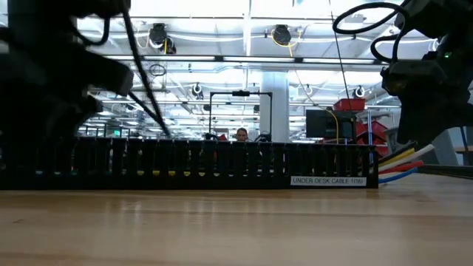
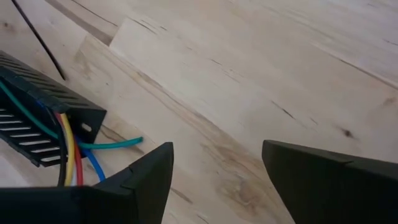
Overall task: Ziptie cables
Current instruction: Close the cable duct
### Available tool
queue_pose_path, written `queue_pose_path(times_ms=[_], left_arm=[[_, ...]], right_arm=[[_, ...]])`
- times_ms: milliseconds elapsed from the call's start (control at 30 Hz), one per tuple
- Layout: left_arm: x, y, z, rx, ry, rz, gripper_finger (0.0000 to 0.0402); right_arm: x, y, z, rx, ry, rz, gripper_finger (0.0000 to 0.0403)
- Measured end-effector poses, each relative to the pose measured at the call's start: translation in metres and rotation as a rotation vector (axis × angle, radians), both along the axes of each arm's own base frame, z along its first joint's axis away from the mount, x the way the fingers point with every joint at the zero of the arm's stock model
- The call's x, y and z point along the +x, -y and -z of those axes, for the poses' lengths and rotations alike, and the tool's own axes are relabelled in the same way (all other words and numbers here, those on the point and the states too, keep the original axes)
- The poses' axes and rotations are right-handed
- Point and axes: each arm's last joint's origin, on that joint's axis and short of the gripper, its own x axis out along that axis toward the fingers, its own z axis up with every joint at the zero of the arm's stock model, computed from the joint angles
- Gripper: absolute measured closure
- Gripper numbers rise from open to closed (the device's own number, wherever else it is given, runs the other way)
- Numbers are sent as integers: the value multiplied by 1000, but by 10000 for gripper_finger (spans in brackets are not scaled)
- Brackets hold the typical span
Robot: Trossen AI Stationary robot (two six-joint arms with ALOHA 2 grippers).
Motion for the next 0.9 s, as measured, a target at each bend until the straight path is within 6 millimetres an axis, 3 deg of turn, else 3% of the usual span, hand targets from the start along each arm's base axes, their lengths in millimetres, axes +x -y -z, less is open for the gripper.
queue_pose_path(times_ms=[233, 433, 700, 900], left_arm=[[-8, -13, 12, 167, -180, 185, 228], [-5, -27, 10, 226, -190, 253, 228], [-4, -32, 7, 118, -193, 227, 228], [-6, -32, -12, 80, -117, 227, 228]], right_arm=[[1, 0, 0, 19, 12, 25, 160], [1, 0, -1, 26, 16, 34, 160], [4, -2, -3, 37, 48, -2, 160], [4, -2, -3, 35, 47, -9, 160]])
